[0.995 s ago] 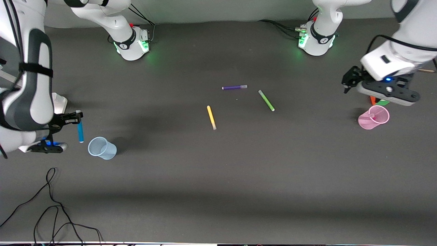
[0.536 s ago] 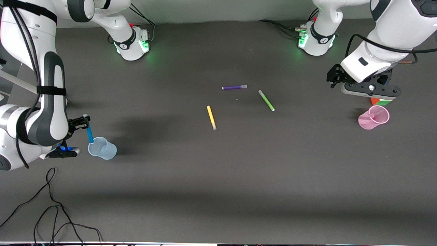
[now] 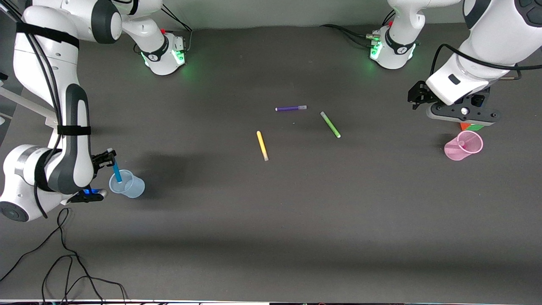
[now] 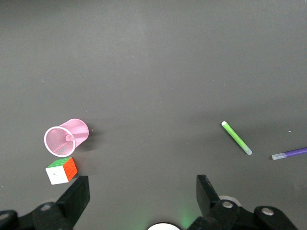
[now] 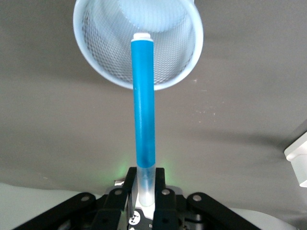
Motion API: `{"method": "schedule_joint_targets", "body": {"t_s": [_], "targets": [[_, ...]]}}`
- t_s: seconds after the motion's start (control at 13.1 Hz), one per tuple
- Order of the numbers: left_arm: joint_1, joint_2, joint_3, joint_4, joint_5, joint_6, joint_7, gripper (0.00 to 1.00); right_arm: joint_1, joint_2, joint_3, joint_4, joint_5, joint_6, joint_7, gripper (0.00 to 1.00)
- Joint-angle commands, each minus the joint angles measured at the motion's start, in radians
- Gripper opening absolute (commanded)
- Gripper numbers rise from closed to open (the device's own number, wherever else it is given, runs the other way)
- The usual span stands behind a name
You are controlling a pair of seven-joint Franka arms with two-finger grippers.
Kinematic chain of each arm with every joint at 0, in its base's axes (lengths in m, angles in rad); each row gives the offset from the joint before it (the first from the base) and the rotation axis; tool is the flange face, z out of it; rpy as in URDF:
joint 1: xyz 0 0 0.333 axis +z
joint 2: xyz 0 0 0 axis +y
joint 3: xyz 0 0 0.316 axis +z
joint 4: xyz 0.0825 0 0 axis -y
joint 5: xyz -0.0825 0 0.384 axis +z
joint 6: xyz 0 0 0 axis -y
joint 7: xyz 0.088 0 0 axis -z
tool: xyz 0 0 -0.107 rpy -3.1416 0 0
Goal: Place pink and blue markers in matching cups
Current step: 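Lower the blue marker into the blue cup and open the right gripper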
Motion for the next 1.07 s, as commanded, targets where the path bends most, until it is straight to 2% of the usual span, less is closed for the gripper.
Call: {"method": "schedule_joint_targets", "body": {"t_s": [0.0, 0.15, 0.23, 0.38, 0.46, 0.54, 0.77, 0.92, 1.0], "targets": [[0.001, 0.011, 0.008, 0.034, 0.001, -0.03, -0.003, 0.99, -0.027, 0.049, 0.008, 0.073, 0.026, -0.018, -0.028, 0.0], [-0.028, 0.008, 0.017, 0.036, 0.001, -0.035, 0.003, 0.99, -0.027, 0.062, 0.008, 0.08, 0.026, -0.016, -0.03, 0.0], [-0.054, 0.005, 0.061, 0.036, 0.003, -0.035, 0.006, 0.99, -0.027, 0.069, 0.008, 0.087, 0.026, -0.016, -0.03, 0.0], [-0.265, 0.004, 0.269, 0.034, 0.004, -0.033, 0.01, 0.99, -0.027, 0.077, 0.01, 0.093, 0.026, -0.015, -0.03, 0.0], [-0.257, 0.004, 0.275, 0.036, 0.004, -0.027, 0.022, 0.99, -0.027, 0.082, 0.01, 0.093, 0.026, -0.013, -0.03, 0.0], [-0.25, 0.005, 0.275, 0.036, 0.004, -0.025, 0.048, 0.99, -0.027, 0.088, 0.01, 0.094, 0.026, -0.01, -0.03, 0.08], [-0.245, 0.022, 0.272, 0.075, 0.009, -0.024, 0.053, 0.99, -0.029, 0.099, 0.017, 0.104, 0.026, -0.009, -0.03, 0.11], [-0.234, 0.056, 0.256, 0.124, 0.011, -0.035, 0.052, 0.99, -0.027, 0.1, 0.017, 0.107, 0.024, -0.009, -0.028, 0.37], [-0.22, 0.057, 0.249, 0.126, 0.011, -0.035, 0.057, 0.99, -0.027, 0.1, 0.017, 0.107, 0.024, -0.007, -0.025, 0.67]]}}
